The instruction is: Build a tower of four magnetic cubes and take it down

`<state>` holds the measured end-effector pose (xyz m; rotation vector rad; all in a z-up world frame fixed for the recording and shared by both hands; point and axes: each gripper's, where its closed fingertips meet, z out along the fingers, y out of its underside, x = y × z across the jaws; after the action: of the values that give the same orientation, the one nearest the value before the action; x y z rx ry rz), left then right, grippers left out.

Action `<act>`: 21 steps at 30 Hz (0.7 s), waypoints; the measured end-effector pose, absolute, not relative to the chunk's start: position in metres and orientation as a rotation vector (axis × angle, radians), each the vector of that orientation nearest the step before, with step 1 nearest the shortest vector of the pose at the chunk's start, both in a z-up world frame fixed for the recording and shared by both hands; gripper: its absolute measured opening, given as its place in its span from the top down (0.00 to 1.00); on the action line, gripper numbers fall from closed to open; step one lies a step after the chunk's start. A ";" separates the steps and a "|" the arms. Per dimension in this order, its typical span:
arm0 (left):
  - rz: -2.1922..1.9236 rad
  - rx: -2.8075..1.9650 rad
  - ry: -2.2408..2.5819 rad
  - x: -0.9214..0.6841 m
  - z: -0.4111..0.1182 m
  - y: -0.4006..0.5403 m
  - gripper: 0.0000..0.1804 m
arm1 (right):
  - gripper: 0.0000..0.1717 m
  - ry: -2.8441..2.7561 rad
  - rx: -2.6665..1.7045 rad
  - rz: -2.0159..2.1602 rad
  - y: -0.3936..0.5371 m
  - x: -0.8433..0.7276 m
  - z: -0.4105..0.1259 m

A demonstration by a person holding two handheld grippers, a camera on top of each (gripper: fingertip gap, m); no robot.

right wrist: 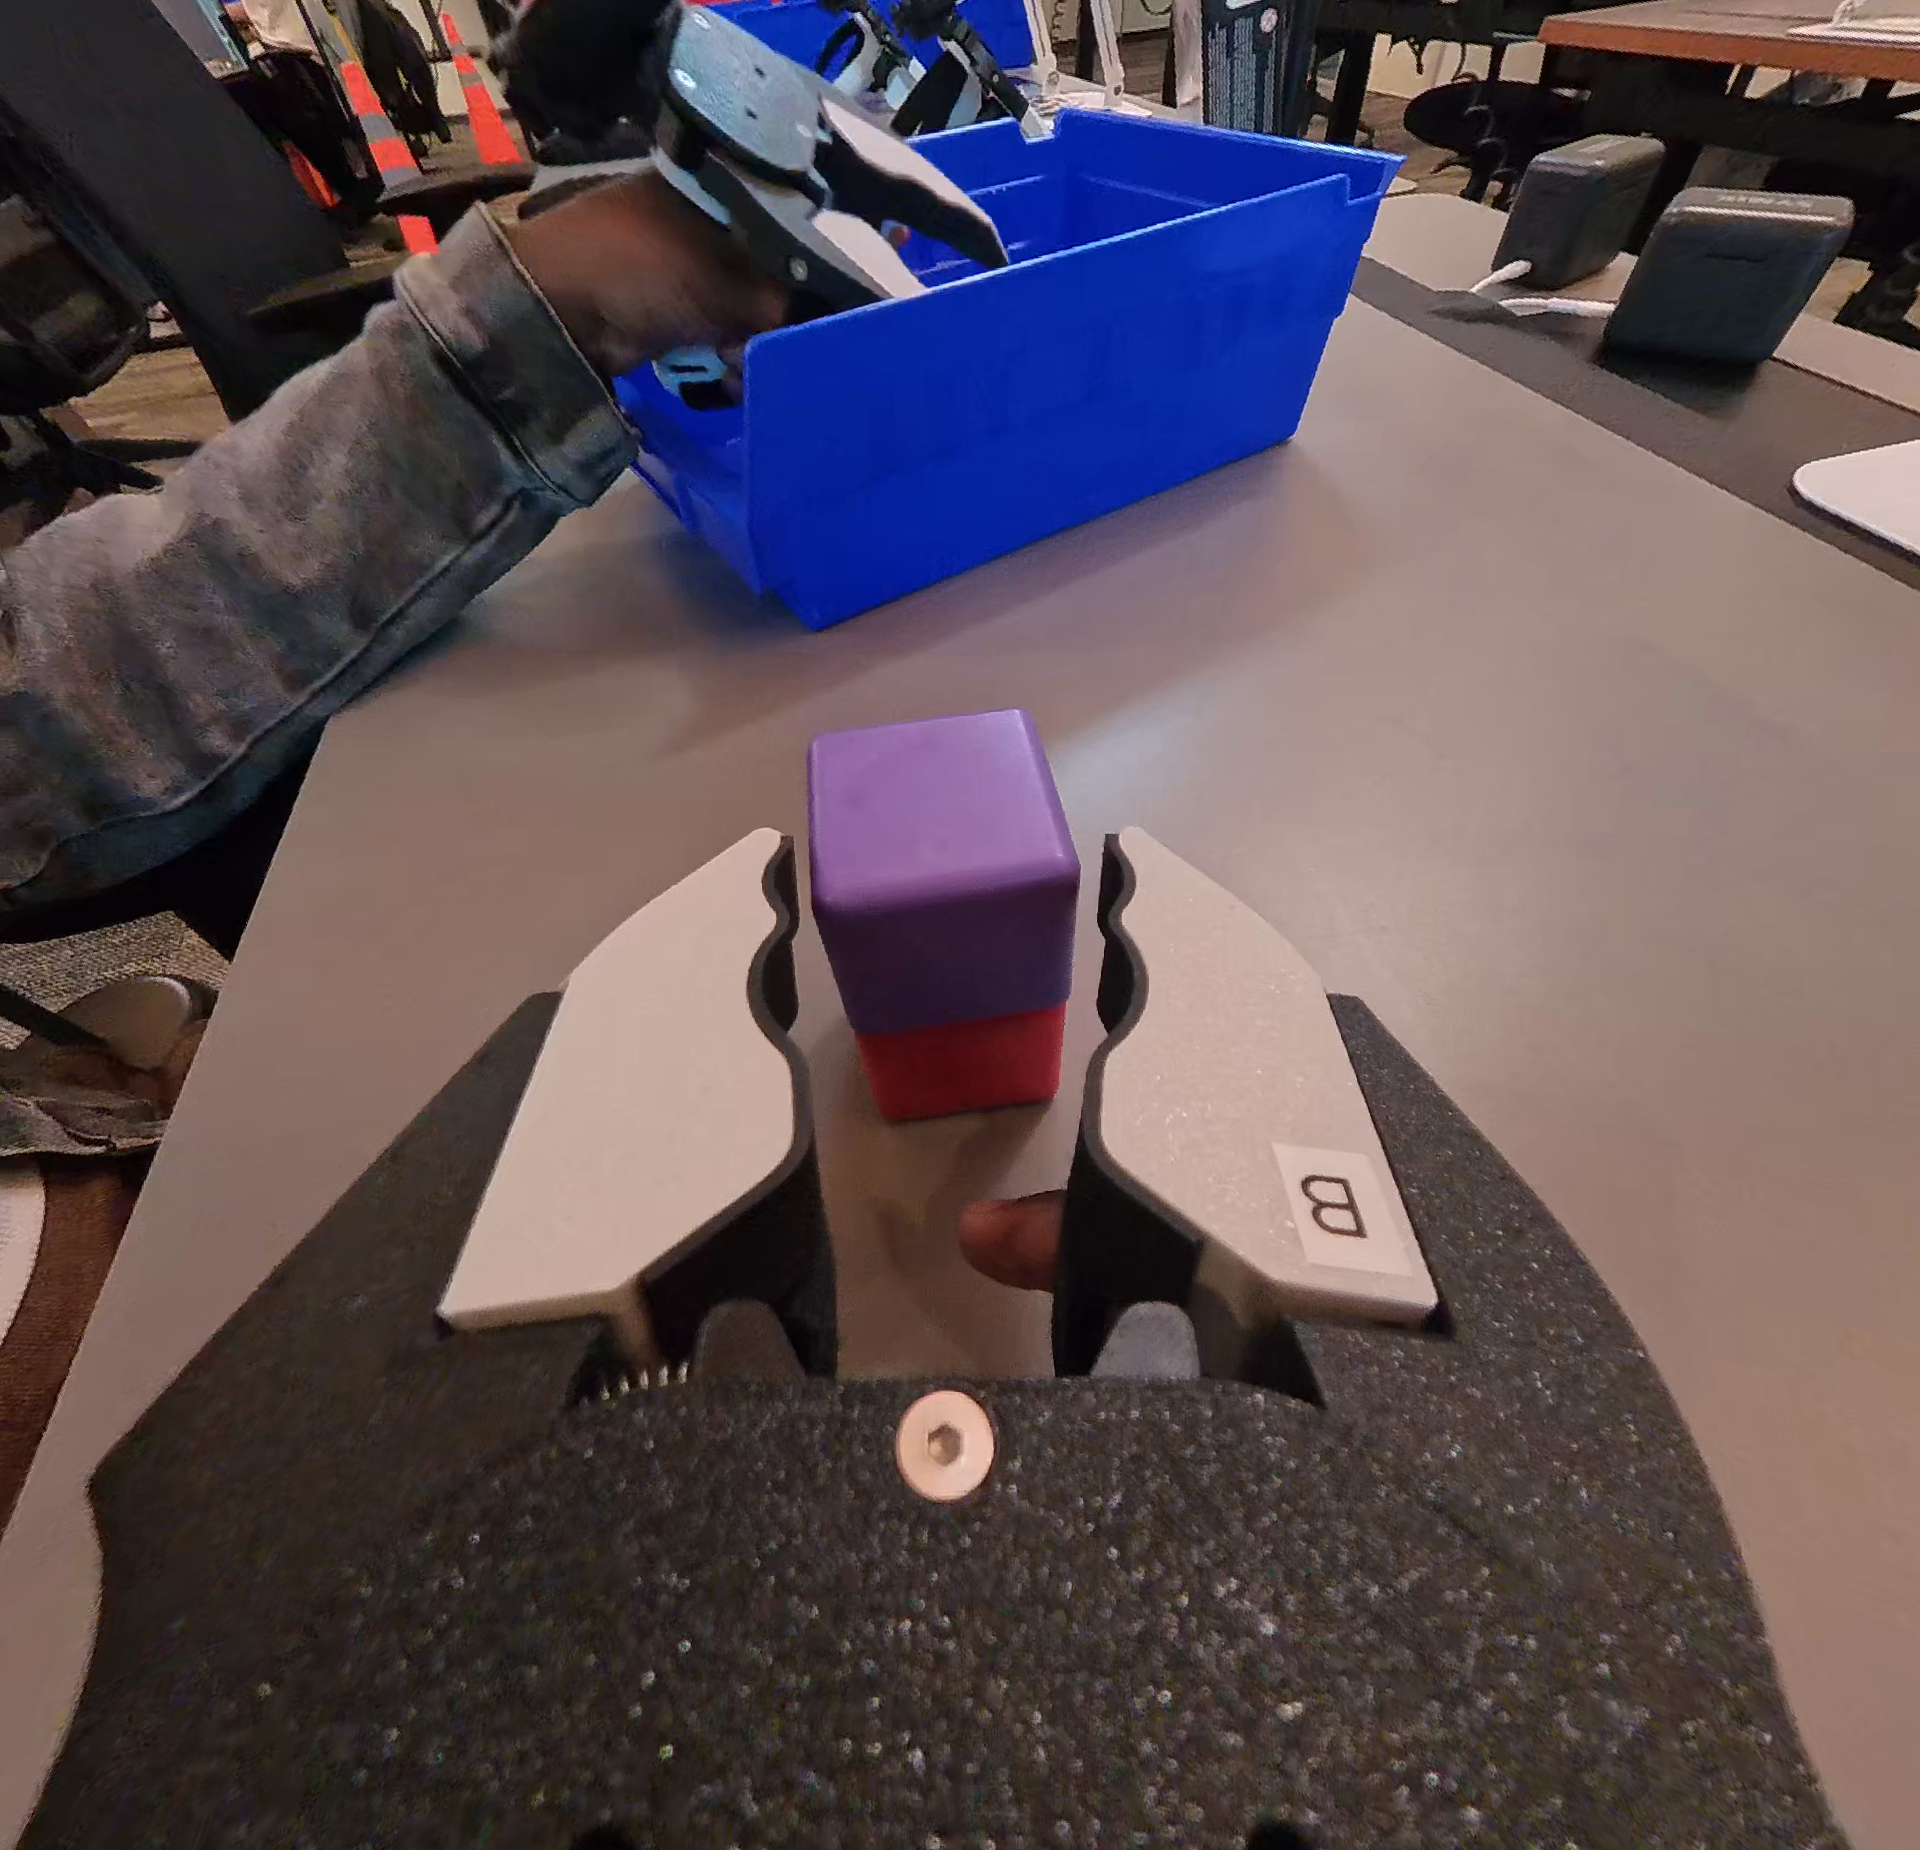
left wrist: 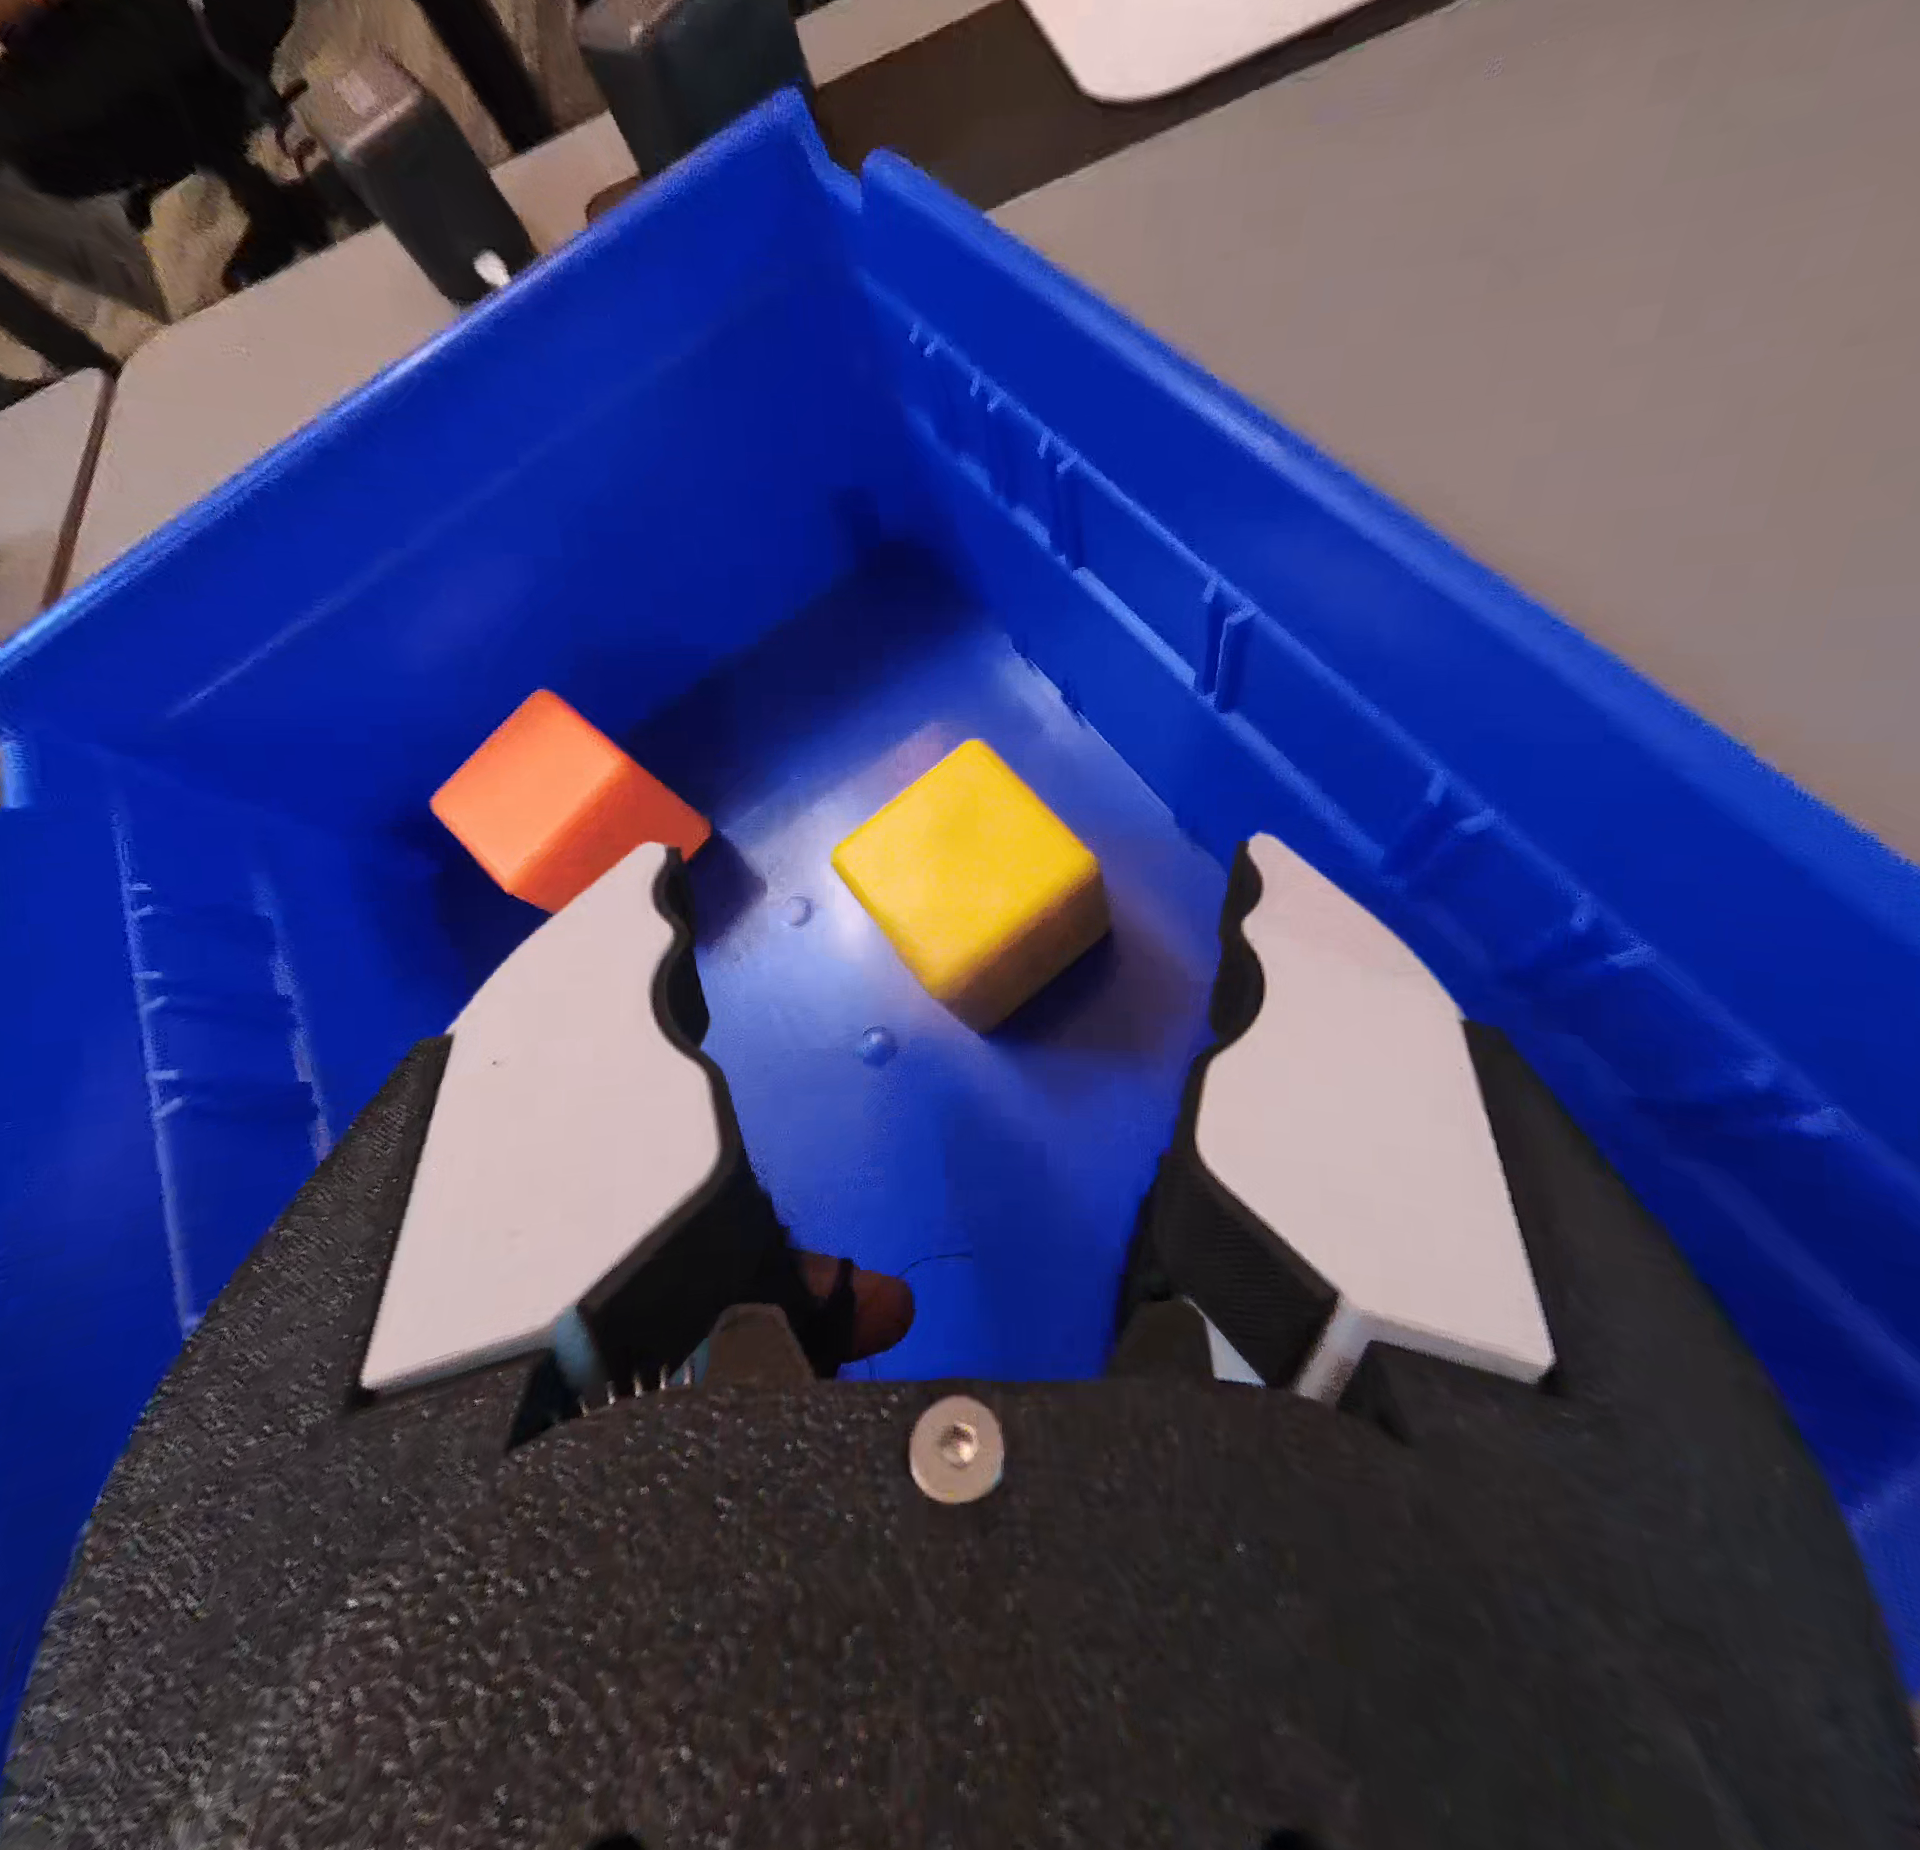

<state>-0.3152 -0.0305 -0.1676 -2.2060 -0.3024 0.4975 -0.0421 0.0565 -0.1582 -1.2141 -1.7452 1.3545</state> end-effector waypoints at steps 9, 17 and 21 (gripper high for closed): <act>0.483 -2.358 -0.418 -0.317 -0.208 -0.030 0.54 | 0.67 -1.723 -1.201 1.362 0.056 -0.042 -0.154; 0.477 -2.313 -0.348 -0.316 -0.205 -0.023 0.68 | 0.68 -1.685 -1.185 1.369 0.059 -0.042 -0.148; 0.429 -2.330 -0.284 -0.305 -0.204 -0.024 0.68 | 0.68 -1.677 -1.193 1.367 0.061 -0.042 -0.148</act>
<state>-0.3055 -0.0238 -0.2037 -2.3295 -0.2838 0.4289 -0.0422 0.0615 -0.1485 -1.1927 -1.6770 1.3675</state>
